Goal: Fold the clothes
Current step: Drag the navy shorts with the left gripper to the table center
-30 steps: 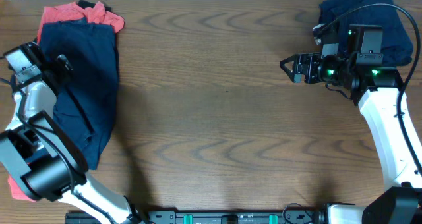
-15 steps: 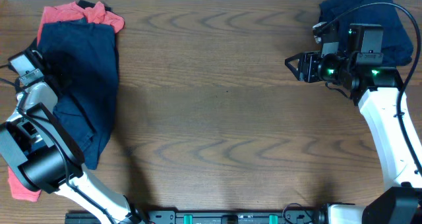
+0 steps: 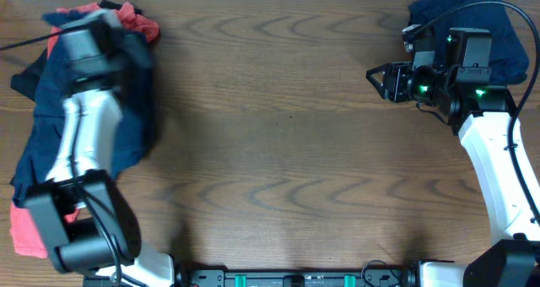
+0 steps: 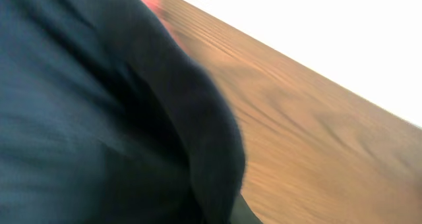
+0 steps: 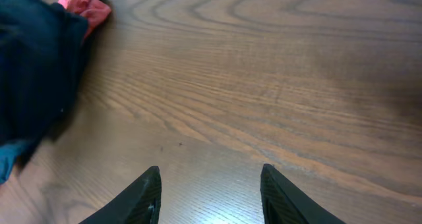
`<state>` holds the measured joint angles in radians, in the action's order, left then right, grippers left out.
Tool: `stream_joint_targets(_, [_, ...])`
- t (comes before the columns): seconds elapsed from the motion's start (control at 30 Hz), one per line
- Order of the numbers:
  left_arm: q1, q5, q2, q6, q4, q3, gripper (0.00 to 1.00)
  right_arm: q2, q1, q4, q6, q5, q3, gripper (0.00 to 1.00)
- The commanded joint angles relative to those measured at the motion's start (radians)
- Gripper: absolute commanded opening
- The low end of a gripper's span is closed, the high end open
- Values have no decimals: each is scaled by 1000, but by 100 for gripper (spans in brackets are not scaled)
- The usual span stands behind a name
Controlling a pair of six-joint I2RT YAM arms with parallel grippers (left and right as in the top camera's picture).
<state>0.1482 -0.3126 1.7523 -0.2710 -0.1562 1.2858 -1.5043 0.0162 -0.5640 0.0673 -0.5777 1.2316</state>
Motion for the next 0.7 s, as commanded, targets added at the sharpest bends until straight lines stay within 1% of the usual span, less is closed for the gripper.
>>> stream_joint_targets(0.0, [-165,-69,32,-20,11,14,6,-5,22,-5,30,-56,25,48])
stream_joint_targets(0.1, [-340,-59,79,-23,81,14,6,-5,63,-12,29,-110,25,48])
stream_joint_targets(0.2, [-483,-42,137,-29,169,14,6,2,115,-28,17,-163,25,48])
stream_joint_targets(0.3, [-630,19,219,-122,252,14,6,19,168,-69,-14,-187,26,49])
stream_joint_targets(0.37, [-707,18,273,-157,313,14,6,32,196,-99,-29,-187,26,49])
stream_joint_targets(0.53, [-848,18,354,-177,411,14,6,85,269,-164,-71,-187,26,49])
stream_joint_targets(0.67, [-894,19,346,-171,425,18,6,134,309,-166,-73,-187,26,50])
